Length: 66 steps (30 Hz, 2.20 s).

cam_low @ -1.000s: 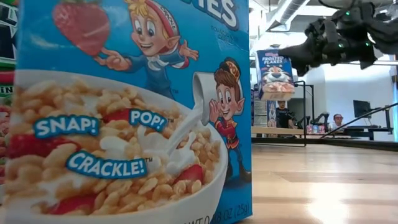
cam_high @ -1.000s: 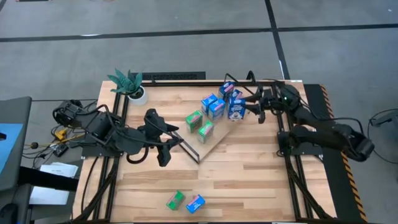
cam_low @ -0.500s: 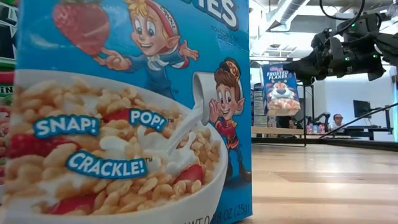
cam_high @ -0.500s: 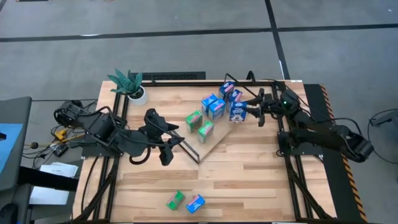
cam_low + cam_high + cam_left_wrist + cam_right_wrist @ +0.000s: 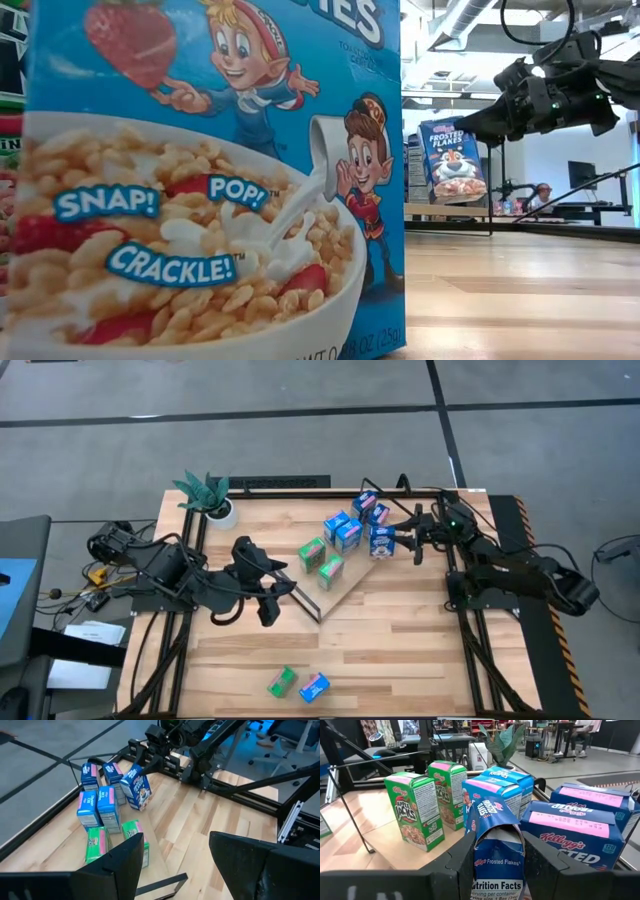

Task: Stack cereal on shelf
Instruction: Put the blue cereal box on the shelf aligned with the blue cereal boxes

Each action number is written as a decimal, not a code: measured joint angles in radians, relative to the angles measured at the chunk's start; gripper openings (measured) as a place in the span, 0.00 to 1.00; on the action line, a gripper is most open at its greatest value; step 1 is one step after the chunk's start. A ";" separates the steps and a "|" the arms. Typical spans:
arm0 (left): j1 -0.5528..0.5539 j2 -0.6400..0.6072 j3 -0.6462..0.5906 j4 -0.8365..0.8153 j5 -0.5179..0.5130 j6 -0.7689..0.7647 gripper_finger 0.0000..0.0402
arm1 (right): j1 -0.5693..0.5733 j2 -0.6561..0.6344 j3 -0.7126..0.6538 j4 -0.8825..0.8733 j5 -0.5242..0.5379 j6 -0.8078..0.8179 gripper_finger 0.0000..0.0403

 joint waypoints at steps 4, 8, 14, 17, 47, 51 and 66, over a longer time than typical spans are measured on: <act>0.000 0.000 0.000 0.000 0.000 0.000 0.53 | 0.002 0.000 0.000 0.000 0.026 -0.021 0.41; 0.000 0.000 0.000 0.000 0.000 0.000 0.53 | 0.002 0.000 0.000 -0.005 0.033 -0.027 0.41; 0.000 0.000 0.000 0.000 0.000 0.001 0.53 | 0.002 -0.001 0.002 -0.040 0.053 -0.029 0.43; 0.000 0.000 0.000 -0.002 0.000 0.001 0.53 | 0.003 -0.001 0.002 -0.065 0.068 -0.034 0.46; 0.000 0.000 0.000 -0.001 0.030 -0.041 0.53 | 0.003 -0.008 0.060 -0.352 0.178 -0.060 0.58; 0.000 0.000 0.001 -0.001 0.031 -0.041 0.53 | 0.002 -0.043 0.060 -0.389 0.217 -0.061 0.58; 0.000 0.000 0.001 -0.002 0.035 -0.037 0.53 | 0.004 -0.128 0.060 -0.448 0.292 -0.026 0.58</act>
